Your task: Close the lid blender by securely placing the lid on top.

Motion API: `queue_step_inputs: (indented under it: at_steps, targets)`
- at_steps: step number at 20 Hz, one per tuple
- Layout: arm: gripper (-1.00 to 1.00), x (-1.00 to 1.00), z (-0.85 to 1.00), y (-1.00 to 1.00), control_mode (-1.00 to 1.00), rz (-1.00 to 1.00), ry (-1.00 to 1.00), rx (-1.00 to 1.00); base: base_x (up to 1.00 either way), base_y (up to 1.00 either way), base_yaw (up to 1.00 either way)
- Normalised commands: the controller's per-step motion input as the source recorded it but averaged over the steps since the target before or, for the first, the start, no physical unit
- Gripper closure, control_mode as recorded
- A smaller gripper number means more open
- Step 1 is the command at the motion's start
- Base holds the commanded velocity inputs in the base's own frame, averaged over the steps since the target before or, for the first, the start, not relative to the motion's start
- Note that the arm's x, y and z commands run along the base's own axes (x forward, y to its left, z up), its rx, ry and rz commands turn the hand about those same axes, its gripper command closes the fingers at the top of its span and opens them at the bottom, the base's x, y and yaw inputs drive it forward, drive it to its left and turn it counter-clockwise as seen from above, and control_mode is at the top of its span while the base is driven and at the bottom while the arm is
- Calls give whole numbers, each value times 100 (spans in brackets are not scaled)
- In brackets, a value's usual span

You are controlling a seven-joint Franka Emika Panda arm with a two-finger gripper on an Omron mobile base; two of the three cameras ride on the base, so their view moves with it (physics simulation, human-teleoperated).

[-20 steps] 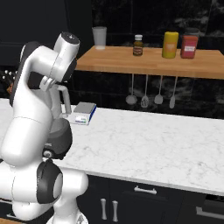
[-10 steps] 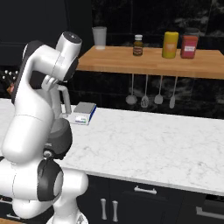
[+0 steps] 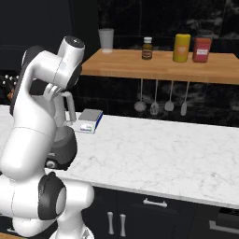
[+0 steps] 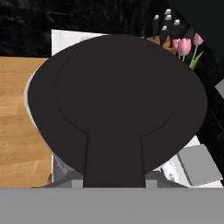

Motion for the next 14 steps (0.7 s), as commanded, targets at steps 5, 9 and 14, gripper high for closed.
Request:
queue_step_inputs:
  at_steps: [5,9,14]
  targets:
    - [100,20,-18,37,-100,7,12,-9,0,0,0]
    - [100,7,-25,29,-100,9,9,-7,0,0,0]
    - [-100,-1,-38,25,-100,7,2,-4,0,0,0]
